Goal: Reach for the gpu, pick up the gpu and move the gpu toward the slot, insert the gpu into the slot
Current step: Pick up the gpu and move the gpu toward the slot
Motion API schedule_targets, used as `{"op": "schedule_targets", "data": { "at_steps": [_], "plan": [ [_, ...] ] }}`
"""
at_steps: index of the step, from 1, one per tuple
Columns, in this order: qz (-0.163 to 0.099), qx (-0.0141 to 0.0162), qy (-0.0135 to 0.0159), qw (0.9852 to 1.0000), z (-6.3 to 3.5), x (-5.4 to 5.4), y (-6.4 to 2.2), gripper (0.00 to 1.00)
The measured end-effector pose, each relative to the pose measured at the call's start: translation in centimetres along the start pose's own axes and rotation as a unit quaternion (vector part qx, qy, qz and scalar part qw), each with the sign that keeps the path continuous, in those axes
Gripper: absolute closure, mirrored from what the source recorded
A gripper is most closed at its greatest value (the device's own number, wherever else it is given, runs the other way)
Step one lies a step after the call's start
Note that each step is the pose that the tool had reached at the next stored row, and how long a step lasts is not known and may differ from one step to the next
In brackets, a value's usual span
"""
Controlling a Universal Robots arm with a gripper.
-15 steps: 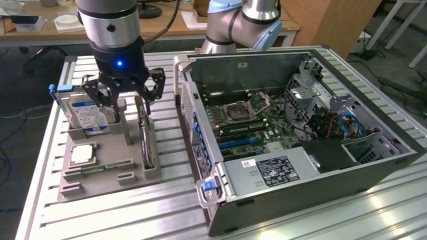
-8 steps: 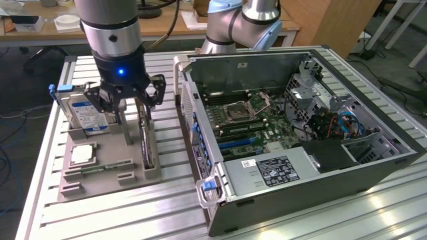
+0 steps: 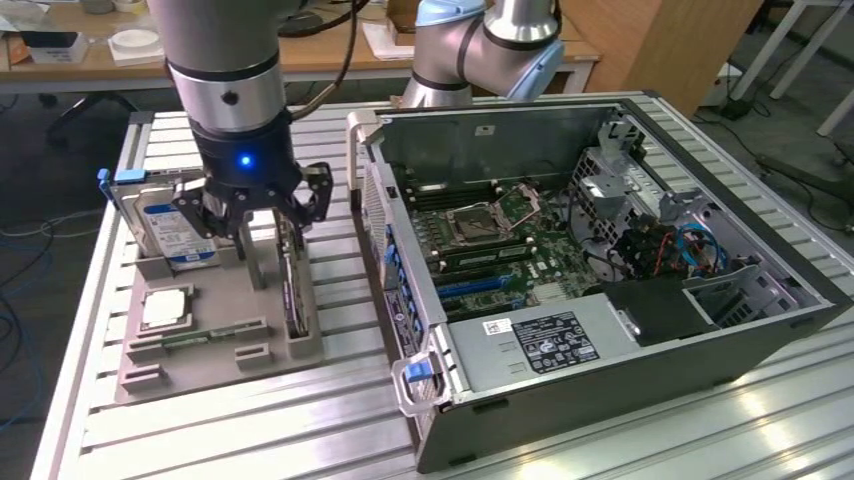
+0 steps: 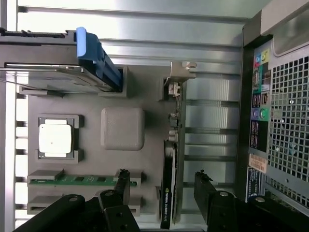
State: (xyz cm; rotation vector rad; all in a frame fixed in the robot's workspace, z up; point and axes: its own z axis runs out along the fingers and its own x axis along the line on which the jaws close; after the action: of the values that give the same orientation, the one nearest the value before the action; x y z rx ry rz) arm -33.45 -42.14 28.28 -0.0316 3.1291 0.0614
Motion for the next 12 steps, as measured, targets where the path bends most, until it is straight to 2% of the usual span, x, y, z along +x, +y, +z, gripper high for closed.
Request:
{"op": "schedule_targets", "data": {
  "at_steps": [4, 12],
  "plan": [
    [0.0, 0.0, 0.0, 1.0, 0.28, -0.52, -0.09, 0.35],
    [0.001, 0.0, -0.0001, 1.0, 1.07, -0.62, -0.15, 0.35]
  ]
}}
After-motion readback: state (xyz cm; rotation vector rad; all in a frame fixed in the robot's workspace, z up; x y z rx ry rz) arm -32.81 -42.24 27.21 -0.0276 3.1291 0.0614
